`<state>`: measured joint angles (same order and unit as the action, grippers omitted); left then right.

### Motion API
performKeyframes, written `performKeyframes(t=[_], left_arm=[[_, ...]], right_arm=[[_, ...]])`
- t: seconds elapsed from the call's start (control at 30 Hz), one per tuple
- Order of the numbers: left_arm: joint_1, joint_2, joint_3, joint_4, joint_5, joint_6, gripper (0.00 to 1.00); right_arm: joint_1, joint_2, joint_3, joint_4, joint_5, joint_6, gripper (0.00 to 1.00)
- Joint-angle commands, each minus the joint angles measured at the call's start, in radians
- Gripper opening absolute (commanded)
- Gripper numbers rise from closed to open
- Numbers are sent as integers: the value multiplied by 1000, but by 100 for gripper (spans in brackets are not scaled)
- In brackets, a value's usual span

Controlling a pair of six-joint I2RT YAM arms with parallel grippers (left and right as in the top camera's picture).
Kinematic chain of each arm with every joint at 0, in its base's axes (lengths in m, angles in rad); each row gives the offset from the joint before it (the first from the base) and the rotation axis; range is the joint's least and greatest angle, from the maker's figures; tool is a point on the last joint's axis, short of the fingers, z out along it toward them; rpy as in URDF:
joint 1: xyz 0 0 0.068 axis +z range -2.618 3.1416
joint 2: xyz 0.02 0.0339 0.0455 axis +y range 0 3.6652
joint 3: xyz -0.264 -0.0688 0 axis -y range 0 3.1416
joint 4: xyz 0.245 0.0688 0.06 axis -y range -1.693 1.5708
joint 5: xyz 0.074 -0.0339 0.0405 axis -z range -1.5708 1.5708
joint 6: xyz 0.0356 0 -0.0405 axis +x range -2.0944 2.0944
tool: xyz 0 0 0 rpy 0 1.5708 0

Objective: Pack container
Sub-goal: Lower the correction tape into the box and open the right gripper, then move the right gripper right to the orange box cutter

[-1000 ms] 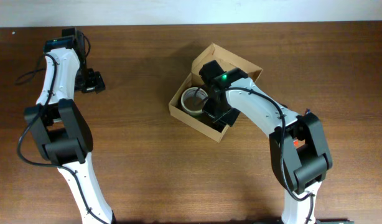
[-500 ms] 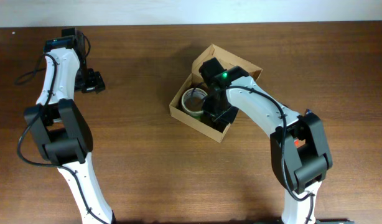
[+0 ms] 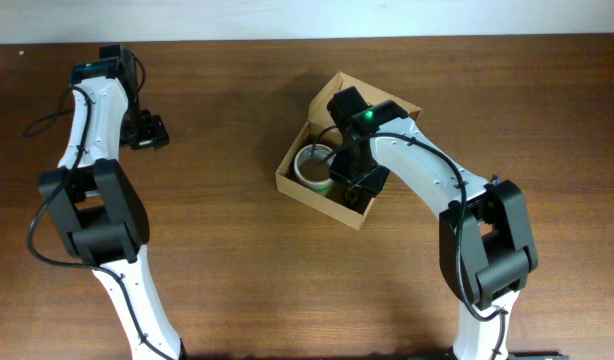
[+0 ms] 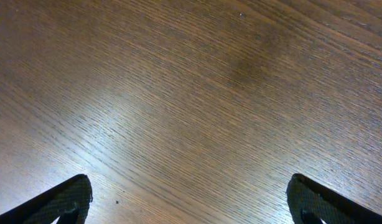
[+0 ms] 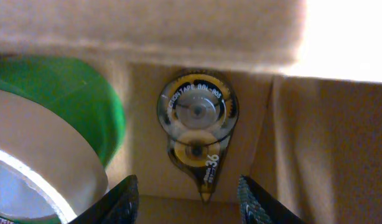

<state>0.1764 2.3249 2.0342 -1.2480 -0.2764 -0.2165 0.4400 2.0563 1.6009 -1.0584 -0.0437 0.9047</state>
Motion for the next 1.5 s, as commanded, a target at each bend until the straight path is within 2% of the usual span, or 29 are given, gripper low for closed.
performKeyframes(t=[0.0,0.2,0.5,0.63,0.73,0.87,1.0,1.2,1.27,1.47], left_arm=[[2,-12,-3,0,4,9,100],[2,-12,-3,0,4,9,100],[2,-12,-3,0,4,9,100],[2,-12,-3,0,4,9,100],[2,-12,-3,0,4,9,100],[2,-12,-3,0,4,9,100],[2,-12,-3,0,4,9,100],[2,-12,-3,0,4,9,100],[2,-12,-3,0,4,9,100],[2,-12,-3,0,4,9,100]], right_arm=[[-3,5,21,-4,14,-12,53],[-3,1,80,-11,60,-70,52],[-3,-43,409,-220,199,-132,52],[-8,-58,593,-373,318,-247,52],[-24,-72,711,-465,342,-410,52],[-74,-105,786,-564,407,-511,52],[-185,-157,787,-615,402,-571,52],[-422,-221,721,-573,214,-755,56],[-496,-243,644,-538,166,-800,58],[-648,-282,258,-344,48,-1008,63]])
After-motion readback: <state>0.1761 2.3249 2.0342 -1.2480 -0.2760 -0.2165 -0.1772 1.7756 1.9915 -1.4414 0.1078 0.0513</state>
